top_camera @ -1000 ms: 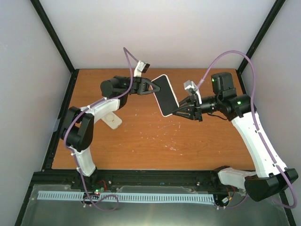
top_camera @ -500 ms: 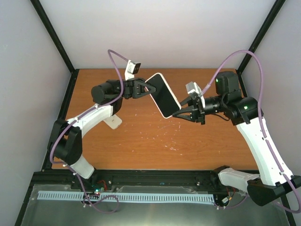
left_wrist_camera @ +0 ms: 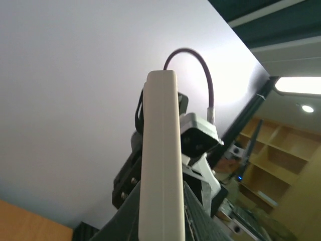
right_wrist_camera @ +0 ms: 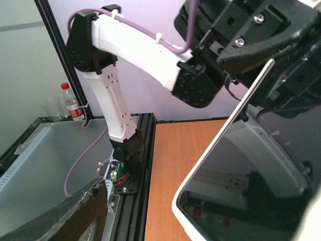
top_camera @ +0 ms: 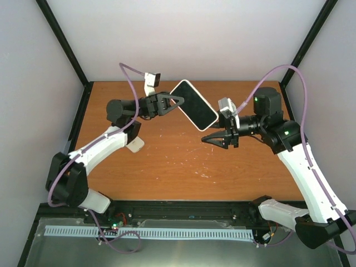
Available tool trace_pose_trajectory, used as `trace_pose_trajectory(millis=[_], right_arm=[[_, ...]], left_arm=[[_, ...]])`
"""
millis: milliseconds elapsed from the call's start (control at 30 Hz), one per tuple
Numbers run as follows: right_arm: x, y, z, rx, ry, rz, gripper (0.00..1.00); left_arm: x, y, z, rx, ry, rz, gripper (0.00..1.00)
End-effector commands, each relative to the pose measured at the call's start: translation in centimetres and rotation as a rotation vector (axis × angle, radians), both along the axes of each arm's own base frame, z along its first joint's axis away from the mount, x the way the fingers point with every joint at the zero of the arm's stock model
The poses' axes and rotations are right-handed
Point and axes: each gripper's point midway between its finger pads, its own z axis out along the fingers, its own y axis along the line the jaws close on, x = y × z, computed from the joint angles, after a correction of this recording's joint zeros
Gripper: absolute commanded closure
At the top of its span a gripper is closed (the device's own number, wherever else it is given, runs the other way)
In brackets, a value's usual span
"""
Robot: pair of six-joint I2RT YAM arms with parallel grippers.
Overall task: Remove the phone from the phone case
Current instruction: Remove the phone case from the phone.
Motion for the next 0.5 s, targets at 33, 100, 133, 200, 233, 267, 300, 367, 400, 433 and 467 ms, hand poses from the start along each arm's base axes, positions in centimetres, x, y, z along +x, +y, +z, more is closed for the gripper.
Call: trace_pose_trajectory(millis=[33, 100, 133, 200, 233, 267, 300, 367, 400, 433, 467], right_arm=[[-0.9, 1.2, 2.3, 0.077, 0.050, 0.049, 0.45], [-0.6, 1.4, 2.3, 0.083, 0.071, 0.048, 0.53], [-0.5, 1.5, 2.4, 0.088, 0.078, 0.048, 0.57], [-0.5, 1.5, 2.7, 0.092, 0.082, 0.047, 0.61], [-0.5, 1.4, 2.7, 0.092, 0.079, 0.043, 0.62], [-0.6, 1.4, 2.9, 0.092, 0.070, 0.040, 0.63], [-0.7, 1.3, 2.8, 0.088, 0.061, 0.040, 0.64], [-0.9, 1.1, 2.7, 0.081, 0.041, 0.036, 0.65], [-1.1, 1.0, 2.6, 0.078, 0.023, 0.040, 0.64], [-1.2, 0.9, 2.4, 0.071, 0.010, 0.038, 0.64], [-1.4, 0.8, 2.3, 0.065, -0.008, 0.042, 0.63]], left_arm=[[3.9, 1.0, 1.8, -0.087, -0.046, 0.402, 1.00], [4.0, 1.3, 1.8, -0.095, -0.053, 0.441, 1.00], [4.0, 1.5, 1.8, -0.104, -0.053, 0.451, 1.00], [4.0, 1.8, 1.7, -0.110, -0.052, 0.469, 0.99], [4.0, 1.9, 1.7, -0.111, -0.051, 0.475, 1.00], [4.1, 2.0, 1.7, -0.115, -0.047, 0.485, 1.00], [4.2, 2.1, 1.6, -0.117, -0.041, 0.492, 1.00], [4.3, 2.2, 1.6, -0.120, -0.034, 0.498, 1.00], [4.4, 2.2, 1.6, -0.120, -0.027, 0.501, 1.00], [4.5, 2.2, 1.6, -0.117, -0.022, 0.503, 1.00], [4.8, 2.2, 1.4, -0.108, -0.013, 0.504, 1.00]])
